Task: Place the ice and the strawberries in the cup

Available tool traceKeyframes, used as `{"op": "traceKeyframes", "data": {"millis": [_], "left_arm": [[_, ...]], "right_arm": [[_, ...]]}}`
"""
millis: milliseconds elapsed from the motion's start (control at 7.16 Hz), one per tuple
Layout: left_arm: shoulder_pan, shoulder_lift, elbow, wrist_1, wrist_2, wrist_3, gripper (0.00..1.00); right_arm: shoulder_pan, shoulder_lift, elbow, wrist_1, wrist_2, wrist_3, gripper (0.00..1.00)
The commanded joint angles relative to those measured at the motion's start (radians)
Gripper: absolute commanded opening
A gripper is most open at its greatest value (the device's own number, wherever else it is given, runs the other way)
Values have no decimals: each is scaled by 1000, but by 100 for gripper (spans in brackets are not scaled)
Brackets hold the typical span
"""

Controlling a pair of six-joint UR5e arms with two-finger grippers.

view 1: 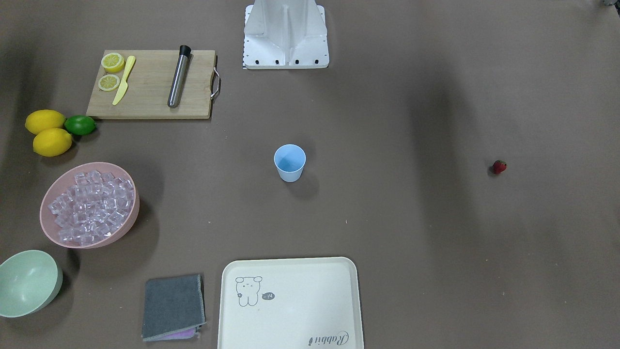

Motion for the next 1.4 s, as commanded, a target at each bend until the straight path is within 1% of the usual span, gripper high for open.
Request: {"op": "traceKeyframes", "data": {"millis": [0, 977, 1256], "left_arm": [[-1, 0, 1, 0, 0, 0, 98], [-1, 0, 1, 0, 0, 0, 98], [-1, 0, 1, 0, 0, 0, 98]], "right_arm": [[0, 1, 0, 0, 0, 0, 99], [0, 14, 0, 0, -14, -11, 99], [-2, 42, 0, -1, -14, -11, 99]]}}
